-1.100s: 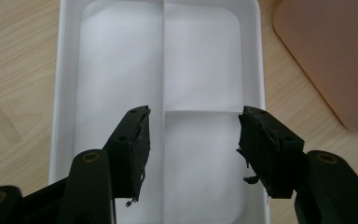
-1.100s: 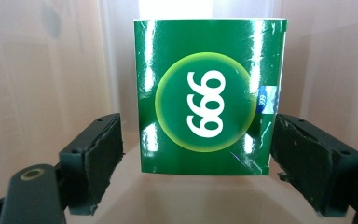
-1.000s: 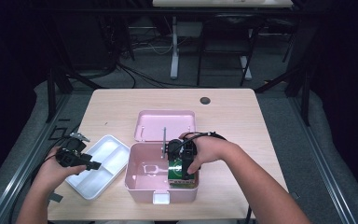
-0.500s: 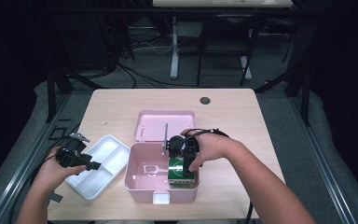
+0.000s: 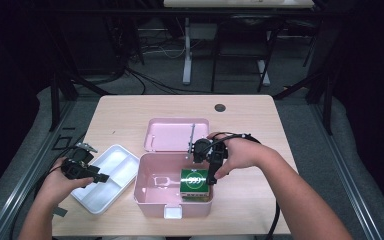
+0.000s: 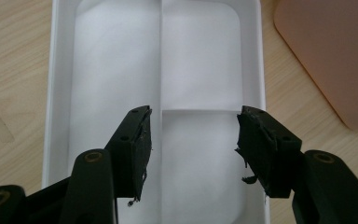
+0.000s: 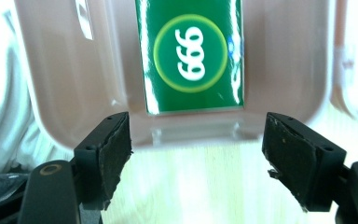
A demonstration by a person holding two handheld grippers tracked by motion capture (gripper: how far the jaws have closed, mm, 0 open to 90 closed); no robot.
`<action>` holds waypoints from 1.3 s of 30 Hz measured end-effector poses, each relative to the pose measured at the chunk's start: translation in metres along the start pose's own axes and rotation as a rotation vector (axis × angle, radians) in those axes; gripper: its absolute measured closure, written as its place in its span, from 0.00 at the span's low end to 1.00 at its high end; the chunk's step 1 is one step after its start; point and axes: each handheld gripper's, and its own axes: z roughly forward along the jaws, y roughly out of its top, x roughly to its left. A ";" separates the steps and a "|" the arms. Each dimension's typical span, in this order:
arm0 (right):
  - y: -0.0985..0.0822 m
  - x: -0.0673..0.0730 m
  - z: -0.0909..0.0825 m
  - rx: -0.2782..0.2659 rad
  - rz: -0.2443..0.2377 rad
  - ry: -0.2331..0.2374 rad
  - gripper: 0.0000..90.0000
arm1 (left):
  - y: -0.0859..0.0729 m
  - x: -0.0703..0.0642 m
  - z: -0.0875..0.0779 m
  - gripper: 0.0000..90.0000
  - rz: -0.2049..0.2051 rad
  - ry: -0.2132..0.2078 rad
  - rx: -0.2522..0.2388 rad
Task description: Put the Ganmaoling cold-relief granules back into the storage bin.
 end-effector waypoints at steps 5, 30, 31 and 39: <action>-0.014 -0.001 -0.006 0.000 0.026 -0.019 0.27 | 0.000 0.000 -0.001 0.50 0.002 0.000 -0.001; -0.065 -0.012 0.009 -0.092 0.307 -0.111 0.31 | -0.003 0.001 0.000 0.54 -0.023 0.003 0.000; -0.066 -0.012 0.009 -0.100 0.318 -0.112 0.31 | -0.003 0.001 0.000 0.55 -0.027 0.006 -0.005; -0.071 -0.006 0.012 -0.152 0.390 -0.149 0.33 | -0.001 -0.001 0.000 0.64 -0.014 0.065 0.018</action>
